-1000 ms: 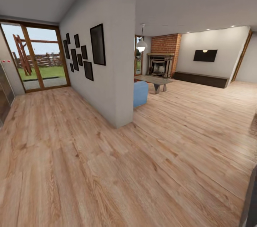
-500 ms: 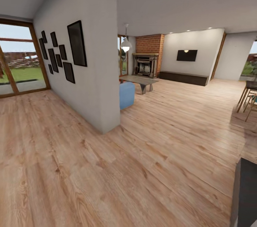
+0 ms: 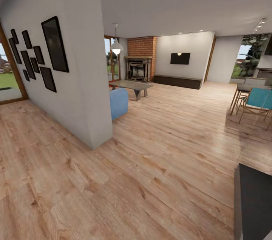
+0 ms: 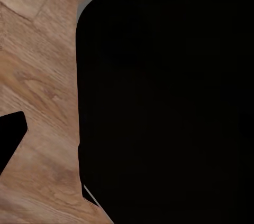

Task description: Move the two storage containers from the living room to the garage. In the garage, place one container on the floor and stack the other container on top of it (either order is fine).

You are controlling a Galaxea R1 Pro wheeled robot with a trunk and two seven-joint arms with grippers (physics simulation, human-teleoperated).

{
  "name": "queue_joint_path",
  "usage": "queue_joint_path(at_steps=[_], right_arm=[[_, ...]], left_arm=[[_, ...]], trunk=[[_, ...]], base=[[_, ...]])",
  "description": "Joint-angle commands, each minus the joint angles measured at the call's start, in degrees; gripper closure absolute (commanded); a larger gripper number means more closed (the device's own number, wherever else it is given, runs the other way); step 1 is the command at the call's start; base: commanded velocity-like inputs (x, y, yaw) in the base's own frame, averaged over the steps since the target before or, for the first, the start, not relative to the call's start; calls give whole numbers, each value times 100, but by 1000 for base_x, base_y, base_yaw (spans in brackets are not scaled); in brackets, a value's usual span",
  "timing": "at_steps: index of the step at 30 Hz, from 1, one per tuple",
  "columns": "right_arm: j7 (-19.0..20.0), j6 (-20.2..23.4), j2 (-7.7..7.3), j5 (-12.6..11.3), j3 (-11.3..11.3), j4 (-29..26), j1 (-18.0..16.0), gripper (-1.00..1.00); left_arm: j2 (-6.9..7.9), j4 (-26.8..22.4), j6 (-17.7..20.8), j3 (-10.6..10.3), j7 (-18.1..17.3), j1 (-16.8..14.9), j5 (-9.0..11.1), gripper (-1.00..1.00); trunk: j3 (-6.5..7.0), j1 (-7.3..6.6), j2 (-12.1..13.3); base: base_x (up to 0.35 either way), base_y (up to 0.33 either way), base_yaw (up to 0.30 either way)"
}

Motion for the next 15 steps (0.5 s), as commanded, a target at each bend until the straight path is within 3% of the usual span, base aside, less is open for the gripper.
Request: queue_joint_path(at_steps=[1, 11, 15], right_arm=[[-11, -23, 4, -51, 49, 11, -5, -100], [-11, -23, 4, -51, 49, 11, -5, -100], [-11, -23, 4, -51, 53, 11, -5, -100]], left_arm=[[0, 1, -10, 4, 2, -2, 10, -100], [0, 1, -10, 4, 2, -2, 10, -100], [0, 0, -10, 4, 2, -2, 10, -100]], trunk=[[-6, 3, -3], [-6, 3, -3], [-6, 3, -3]], base=[[322, 0, -250], [322, 0, -249], [322, 0, -125]])
